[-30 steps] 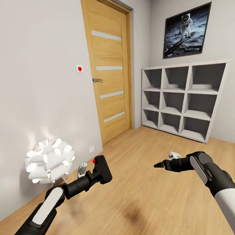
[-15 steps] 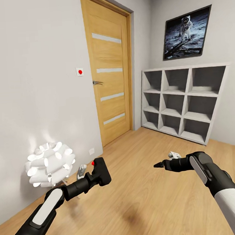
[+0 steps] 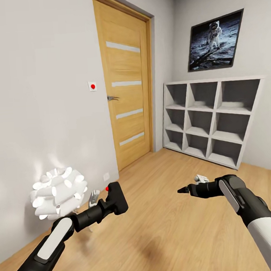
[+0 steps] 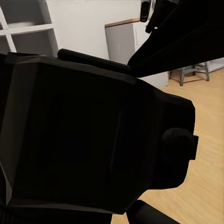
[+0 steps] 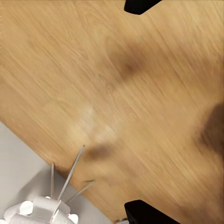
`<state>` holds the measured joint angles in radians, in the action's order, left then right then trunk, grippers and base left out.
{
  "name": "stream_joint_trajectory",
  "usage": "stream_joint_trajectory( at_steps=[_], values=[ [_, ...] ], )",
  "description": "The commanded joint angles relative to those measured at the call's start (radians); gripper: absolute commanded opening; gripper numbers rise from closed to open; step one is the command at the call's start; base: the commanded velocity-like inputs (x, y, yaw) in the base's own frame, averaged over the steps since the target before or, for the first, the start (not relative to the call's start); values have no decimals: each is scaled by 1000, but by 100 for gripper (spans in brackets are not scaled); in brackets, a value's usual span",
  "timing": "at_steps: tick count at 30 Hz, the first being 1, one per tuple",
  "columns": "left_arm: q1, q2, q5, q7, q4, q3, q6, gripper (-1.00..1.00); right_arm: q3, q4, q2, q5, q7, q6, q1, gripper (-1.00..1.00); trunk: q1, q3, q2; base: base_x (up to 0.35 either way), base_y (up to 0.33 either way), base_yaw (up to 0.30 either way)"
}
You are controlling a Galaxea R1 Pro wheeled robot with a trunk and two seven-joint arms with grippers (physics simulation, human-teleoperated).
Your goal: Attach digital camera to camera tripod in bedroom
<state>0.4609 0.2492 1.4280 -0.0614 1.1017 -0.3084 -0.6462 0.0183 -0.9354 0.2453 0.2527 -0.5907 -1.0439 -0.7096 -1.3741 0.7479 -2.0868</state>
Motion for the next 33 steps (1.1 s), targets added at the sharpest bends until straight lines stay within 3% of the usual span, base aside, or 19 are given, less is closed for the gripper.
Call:
stream_joint_trajectory(
  at_steps=[1, 15, 21, 33],
  values=[
    [1, 1, 0, -5, 0, -1, -1, -100, 2, 0, 1, 0, -1, -3, -1, 100, 4, -2, 7, 0, 0, 0],
    [1, 1, 0, -5, -8, 0, -1, -100, 2, 1, 0, 0, -1, -3, -1, 100, 58, -46, 105, 0, 0, 0],
    [1, 0, 1, -4, -10, 25, -1, -100, 2, 1, 0, 0, -1, -3, -1, 100, 81, -65, 147, 0, 0, 0],
    [1, -3, 1, -6, -50, 34, -2, -100, 2, 3, -2, -4, -1, -2, -1, 100, 127, -102, 231, 0, 0, 0]
  ],
)
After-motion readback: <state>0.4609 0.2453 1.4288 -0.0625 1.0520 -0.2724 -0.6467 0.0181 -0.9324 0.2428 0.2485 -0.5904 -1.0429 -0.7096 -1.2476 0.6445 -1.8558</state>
